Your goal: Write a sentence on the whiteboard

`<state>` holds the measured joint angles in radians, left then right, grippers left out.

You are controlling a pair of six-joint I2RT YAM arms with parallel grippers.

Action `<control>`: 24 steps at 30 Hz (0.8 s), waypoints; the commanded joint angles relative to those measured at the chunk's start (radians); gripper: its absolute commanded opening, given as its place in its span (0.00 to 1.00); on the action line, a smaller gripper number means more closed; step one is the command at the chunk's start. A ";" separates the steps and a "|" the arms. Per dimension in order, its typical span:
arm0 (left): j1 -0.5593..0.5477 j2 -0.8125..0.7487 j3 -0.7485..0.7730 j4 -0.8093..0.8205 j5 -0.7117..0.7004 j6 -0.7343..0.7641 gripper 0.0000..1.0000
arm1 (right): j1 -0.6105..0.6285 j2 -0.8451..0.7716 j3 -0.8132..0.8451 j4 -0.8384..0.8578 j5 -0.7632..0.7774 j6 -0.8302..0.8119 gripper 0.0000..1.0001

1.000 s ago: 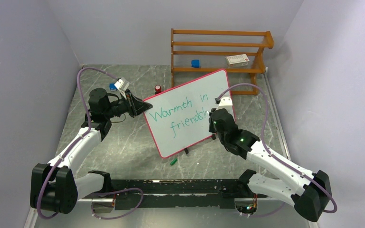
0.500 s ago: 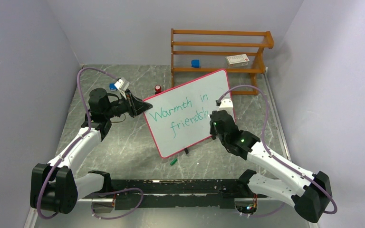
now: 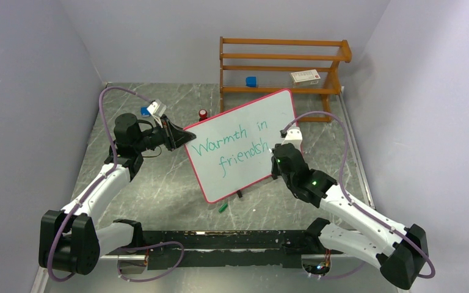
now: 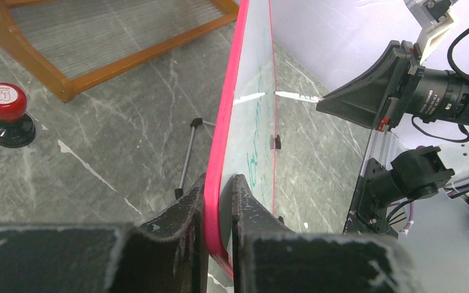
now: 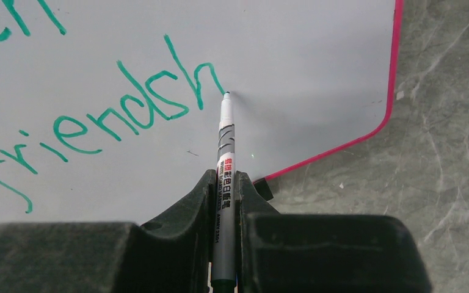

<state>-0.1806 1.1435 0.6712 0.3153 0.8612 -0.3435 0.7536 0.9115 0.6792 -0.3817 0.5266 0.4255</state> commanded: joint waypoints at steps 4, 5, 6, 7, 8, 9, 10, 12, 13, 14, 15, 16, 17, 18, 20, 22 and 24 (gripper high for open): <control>-0.005 0.038 -0.027 -0.130 -0.055 0.131 0.05 | -0.013 -0.003 0.037 0.030 0.039 -0.031 0.00; -0.005 0.037 -0.027 -0.128 -0.055 0.131 0.05 | -0.014 -0.001 0.040 0.037 0.039 -0.032 0.00; -0.005 0.037 -0.027 -0.128 -0.056 0.130 0.05 | -0.016 0.001 0.043 0.044 0.038 -0.038 0.00; -0.005 0.038 -0.027 -0.128 -0.055 0.130 0.05 | -0.017 0.002 0.047 0.052 0.034 -0.042 0.00; -0.005 0.039 -0.027 -0.127 -0.054 0.131 0.05 | -0.019 0.006 0.051 0.060 0.034 -0.043 0.00; -0.005 0.039 -0.027 -0.127 -0.052 0.129 0.05 | -0.020 0.009 0.054 0.067 0.030 -0.048 0.00; -0.005 0.039 -0.027 -0.127 -0.051 0.130 0.05 | -0.022 0.015 0.059 0.072 0.029 -0.052 0.00; -0.005 0.039 -0.027 -0.128 -0.054 0.129 0.05 | -0.024 0.026 0.066 0.082 0.028 -0.057 0.00; -0.005 0.038 -0.027 -0.127 -0.053 0.130 0.05 | -0.024 0.030 0.068 0.085 0.027 -0.059 0.00; -0.005 0.039 -0.027 -0.127 -0.052 0.129 0.05 | -0.026 0.032 0.069 0.092 0.025 -0.061 0.00; -0.005 0.040 -0.027 -0.128 -0.051 0.130 0.05 | -0.027 0.034 0.069 0.097 0.022 -0.064 0.00; -0.005 0.041 -0.027 -0.127 -0.052 0.129 0.05 | -0.028 0.037 0.069 0.100 0.020 -0.066 0.00; -0.005 0.041 -0.027 -0.127 -0.051 0.130 0.05 | -0.030 0.041 0.069 0.104 0.018 -0.066 0.00; -0.005 0.041 -0.027 -0.127 -0.050 0.129 0.05 | -0.032 0.045 0.069 0.105 0.017 -0.068 0.00; -0.005 0.041 -0.027 -0.127 -0.050 0.129 0.05 | -0.034 0.052 0.066 0.111 0.014 -0.067 0.00; -0.005 0.041 -0.027 -0.127 -0.050 0.129 0.05 | -0.039 0.056 0.061 0.117 0.007 -0.064 0.00; -0.005 0.042 -0.027 -0.127 -0.049 0.129 0.05 | -0.042 0.059 0.056 0.121 -0.001 -0.062 0.00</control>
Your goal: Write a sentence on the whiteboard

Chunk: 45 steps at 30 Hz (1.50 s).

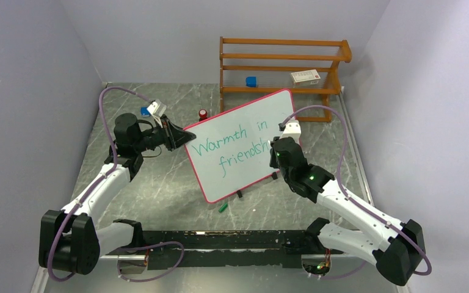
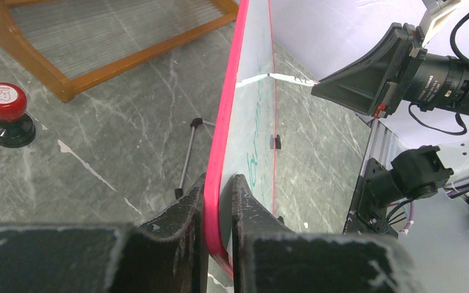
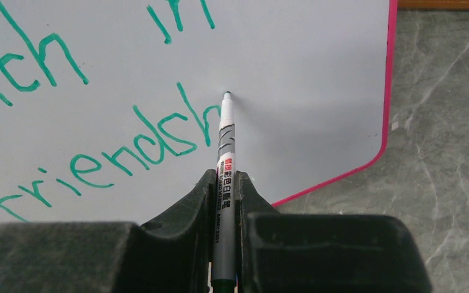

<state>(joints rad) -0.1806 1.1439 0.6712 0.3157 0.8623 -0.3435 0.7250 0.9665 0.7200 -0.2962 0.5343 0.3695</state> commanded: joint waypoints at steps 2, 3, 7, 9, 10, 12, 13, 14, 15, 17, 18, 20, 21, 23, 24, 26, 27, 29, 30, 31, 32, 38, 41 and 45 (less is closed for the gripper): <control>-0.005 0.042 -0.027 -0.127 -0.050 0.130 0.05 | -0.017 0.007 0.011 0.040 -0.016 -0.006 0.00; -0.005 0.042 -0.027 -0.127 -0.050 0.130 0.05 | -0.018 0.008 0.010 0.041 -0.017 -0.004 0.00; -0.005 0.042 -0.026 -0.128 -0.051 0.130 0.05 | -0.027 0.011 0.011 0.037 -0.029 -0.001 0.00; -0.005 0.042 -0.026 -0.129 -0.051 0.130 0.05 | -0.027 0.008 0.010 0.039 -0.041 -0.003 0.00; -0.005 0.042 -0.025 -0.129 -0.051 0.131 0.05 | -0.029 0.008 0.010 0.039 -0.039 -0.002 0.00; -0.005 0.041 -0.027 -0.128 -0.050 0.129 0.05 | -0.030 0.009 0.011 0.027 -0.030 0.002 0.00; -0.005 0.041 -0.027 -0.128 -0.050 0.130 0.05 | -0.032 0.010 0.013 0.020 -0.025 0.006 0.00; -0.005 0.042 -0.026 -0.129 -0.051 0.129 0.05 | -0.034 0.009 0.013 0.016 -0.024 0.007 0.00; -0.005 0.042 -0.025 -0.129 -0.051 0.130 0.05 | -0.035 0.006 0.012 0.011 -0.023 0.007 0.00; -0.005 0.040 -0.025 -0.130 -0.053 0.130 0.05 | -0.036 -0.008 0.007 0.007 -0.020 0.009 0.00; -0.005 0.040 -0.025 -0.130 -0.056 0.130 0.05 | -0.036 -0.019 0.005 0.002 -0.014 0.009 0.00; -0.005 0.040 -0.026 -0.130 -0.055 0.130 0.05 | -0.036 -0.040 0.003 -0.008 -0.010 0.008 0.00; -0.005 0.040 -0.026 -0.130 -0.054 0.130 0.05 | -0.036 -0.048 0.004 -0.014 -0.012 0.007 0.00; -0.005 0.040 -0.025 -0.130 -0.054 0.129 0.05 | -0.036 -0.059 0.007 -0.032 -0.014 0.008 0.00; -0.005 0.040 -0.027 -0.130 -0.056 0.130 0.05 | -0.036 -0.064 0.006 -0.038 -0.014 0.010 0.00; -0.005 0.040 -0.027 -0.130 -0.057 0.131 0.05 | -0.036 -0.073 0.002 -0.049 -0.013 0.012 0.00; -0.005 0.040 -0.027 -0.130 -0.057 0.129 0.05 | -0.036 -0.075 -0.001 -0.053 -0.013 0.014 0.00; -0.005 0.040 -0.027 -0.129 -0.056 0.129 0.05 | -0.036 -0.078 -0.007 -0.058 -0.016 0.017 0.00; -0.005 0.040 -0.027 -0.129 -0.055 0.129 0.05 | -0.036 -0.076 -0.009 -0.058 -0.019 0.018 0.00; -0.005 0.042 -0.027 -0.129 -0.055 0.128 0.05 | -0.037 -0.073 -0.011 -0.057 -0.021 0.019 0.00; -0.005 0.041 -0.027 -0.129 -0.055 0.128 0.05 | -0.036 -0.070 -0.013 -0.057 -0.023 0.020 0.00; -0.005 0.042 -0.027 -0.129 -0.054 0.129 0.05 | -0.037 -0.051 -0.017 -0.037 -0.042 0.023 0.00; -0.005 0.042 -0.026 -0.129 -0.053 0.128 0.05 | -0.037 -0.042 -0.017 -0.026 -0.040 0.019 0.00; -0.005 0.043 -0.026 -0.127 -0.052 0.128 0.05 | -0.037 -0.028 -0.016 -0.013 -0.043 0.016 0.00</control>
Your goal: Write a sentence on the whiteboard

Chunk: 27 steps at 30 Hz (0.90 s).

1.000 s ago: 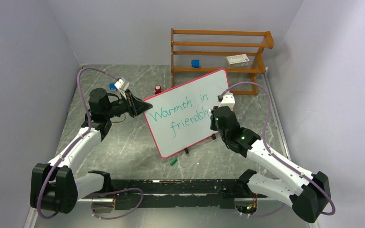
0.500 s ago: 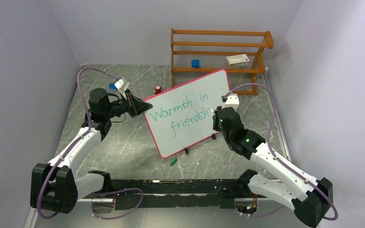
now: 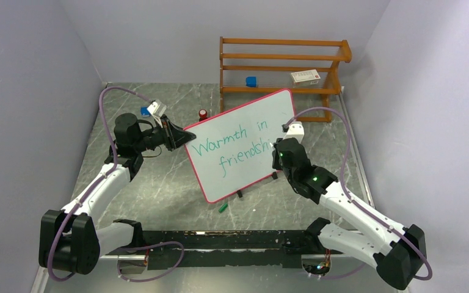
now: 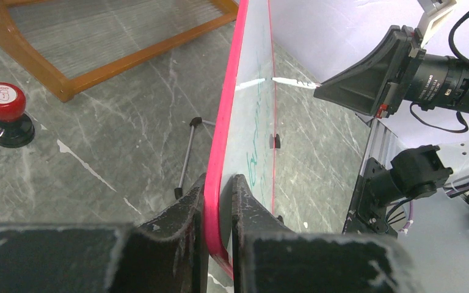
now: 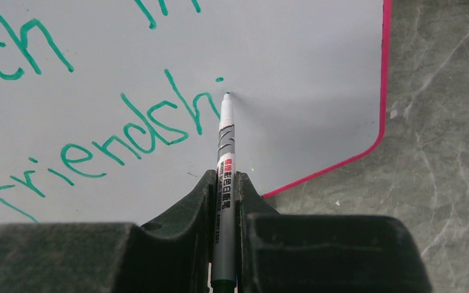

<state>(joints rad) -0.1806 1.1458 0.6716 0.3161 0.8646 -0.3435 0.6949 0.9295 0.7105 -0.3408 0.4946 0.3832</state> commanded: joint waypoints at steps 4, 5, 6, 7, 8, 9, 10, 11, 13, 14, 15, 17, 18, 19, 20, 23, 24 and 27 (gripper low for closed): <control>-0.005 0.042 -0.027 -0.127 -0.054 0.128 0.05 | -0.008 0.018 -0.011 0.043 -0.004 0.001 0.00; -0.004 0.043 -0.026 -0.127 -0.053 0.128 0.05 | -0.008 0.020 -0.011 0.044 -0.003 0.000 0.00; -0.004 0.043 -0.026 -0.127 -0.053 0.128 0.05 | -0.009 0.024 -0.012 0.044 -0.002 0.000 0.00; -0.003 0.043 -0.026 -0.127 -0.053 0.128 0.05 | -0.010 0.027 -0.015 0.046 -0.002 -0.001 0.00; -0.003 0.043 -0.026 -0.127 -0.053 0.128 0.05 | -0.010 0.030 -0.015 0.046 -0.002 -0.001 0.00; -0.003 0.043 -0.026 -0.127 -0.053 0.128 0.05 | -0.011 0.033 -0.016 0.045 -0.003 -0.001 0.00; -0.003 0.043 -0.026 -0.127 -0.054 0.128 0.05 | -0.012 0.034 -0.018 0.043 -0.005 0.000 0.00; -0.003 0.043 -0.026 -0.129 -0.054 0.128 0.05 | -0.012 0.033 -0.020 0.040 -0.007 0.003 0.00; -0.003 0.043 -0.026 -0.128 -0.053 0.127 0.05 | -0.012 0.031 -0.022 0.031 -0.008 0.010 0.00; -0.003 0.043 -0.026 -0.128 -0.053 0.127 0.05 | -0.013 0.031 -0.022 0.021 -0.011 0.016 0.00; -0.003 0.043 -0.027 -0.127 -0.053 0.127 0.05 | -0.014 0.030 -0.022 0.011 -0.015 0.020 0.00; -0.003 0.043 -0.027 -0.127 -0.054 0.128 0.05 | -0.013 0.023 -0.027 -0.002 -0.019 0.032 0.00; -0.003 0.043 -0.027 -0.128 -0.055 0.128 0.05 | -0.014 0.021 -0.031 -0.007 -0.021 0.036 0.00; -0.003 0.042 -0.027 -0.129 -0.055 0.128 0.05 | -0.014 0.018 -0.033 -0.014 -0.025 0.042 0.00; -0.003 0.042 -0.027 -0.129 -0.056 0.128 0.05 | -0.014 0.015 -0.035 -0.021 -0.028 0.047 0.00; -0.003 0.042 -0.027 -0.129 -0.058 0.129 0.05 | -0.014 0.009 -0.043 -0.038 -0.037 0.059 0.00; -0.003 0.042 -0.027 -0.129 -0.057 0.129 0.05 | -0.013 0.006 -0.046 -0.041 -0.037 0.061 0.00; -0.003 0.041 -0.027 -0.129 -0.058 0.129 0.05 | -0.014 -0.002 -0.054 -0.048 -0.039 0.066 0.00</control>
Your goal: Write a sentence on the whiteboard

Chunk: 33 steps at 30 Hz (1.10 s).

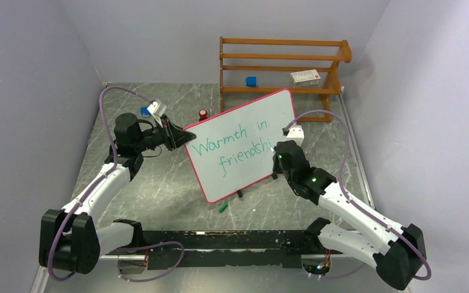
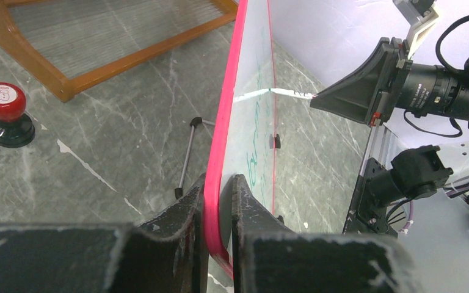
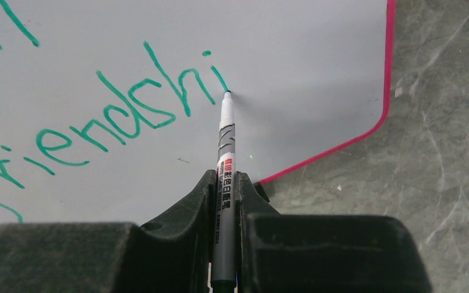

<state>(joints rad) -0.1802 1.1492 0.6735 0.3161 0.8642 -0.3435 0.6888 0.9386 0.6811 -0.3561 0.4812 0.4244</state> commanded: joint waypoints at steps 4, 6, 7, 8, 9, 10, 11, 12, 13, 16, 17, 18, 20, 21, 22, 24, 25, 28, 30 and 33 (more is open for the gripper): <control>-0.004 0.037 -0.029 -0.130 -0.059 0.129 0.05 | -0.007 -0.017 -0.025 -0.036 -0.026 0.026 0.00; -0.004 0.038 -0.028 -0.131 -0.059 0.129 0.05 | -0.007 -0.020 -0.023 -0.037 -0.018 0.027 0.00; -0.004 0.038 -0.029 -0.131 -0.059 0.129 0.05 | -0.008 -0.023 -0.022 -0.037 -0.013 0.027 0.00; -0.004 0.038 -0.029 -0.131 -0.058 0.129 0.05 | -0.008 -0.028 -0.020 -0.033 -0.008 0.024 0.00; -0.004 0.038 -0.029 -0.131 -0.058 0.130 0.05 | -0.008 -0.034 -0.018 -0.030 -0.002 0.020 0.00; -0.004 0.038 -0.029 -0.131 -0.059 0.130 0.05 | -0.007 -0.039 -0.015 -0.027 0.004 0.016 0.00; -0.004 0.038 -0.028 -0.132 -0.060 0.130 0.05 | -0.008 -0.041 -0.011 -0.023 0.012 0.012 0.00; -0.004 0.038 -0.029 -0.132 -0.059 0.129 0.05 | -0.007 -0.041 -0.005 -0.021 0.021 0.008 0.00; -0.004 0.038 -0.029 -0.132 -0.058 0.129 0.05 | -0.008 -0.041 0.001 -0.019 0.029 0.004 0.00; -0.004 0.038 -0.029 -0.130 -0.059 0.129 0.05 | -0.011 -0.033 0.016 -0.005 0.039 -0.011 0.00; -0.004 0.038 -0.029 -0.130 -0.058 0.130 0.05 | -0.012 -0.029 0.019 0.001 0.042 -0.015 0.00; -0.004 0.038 -0.029 -0.130 -0.058 0.130 0.05 | -0.013 -0.024 0.022 0.008 0.042 -0.017 0.00; -0.004 0.038 -0.029 -0.130 -0.057 0.129 0.05 | -0.016 -0.018 0.029 0.022 0.042 -0.025 0.00; -0.004 0.038 -0.029 -0.130 -0.056 0.129 0.05 | -0.018 -0.015 0.034 0.028 0.041 -0.028 0.00; -0.004 0.038 -0.028 -0.130 -0.057 0.130 0.05 | -0.021 -0.012 0.037 0.033 0.041 -0.029 0.00; -0.004 0.039 -0.028 -0.129 -0.055 0.128 0.05 | -0.024 -0.005 0.045 0.044 0.041 -0.037 0.00; -0.004 0.040 -0.028 -0.129 -0.054 0.128 0.05 | -0.026 -0.002 0.048 0.048 0.039 -0.039 0.00; -0.004 0.039 -0.028 -0.129 -0.054 0.127 0.05 | -0.032 0.009 0.055 0.061 0.032 -0.045 0.00; -0.004 0.041 -0.028 -0.129 -0.053 0.129 0.05 | -0.036 0.014 0.055 0.071 0.029 -0.049 0.00; -0.004 0.042 -0.028 -0.127 -0.052 0.127 0.05 | -0.043 0.022 0.058 0.081 0.021 -0.053 0.00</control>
<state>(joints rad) -0.1802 1.1492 0.6735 0.3161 0.8654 -0.3435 0.6601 0.9520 0.7101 -0.3149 0.5037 0.3882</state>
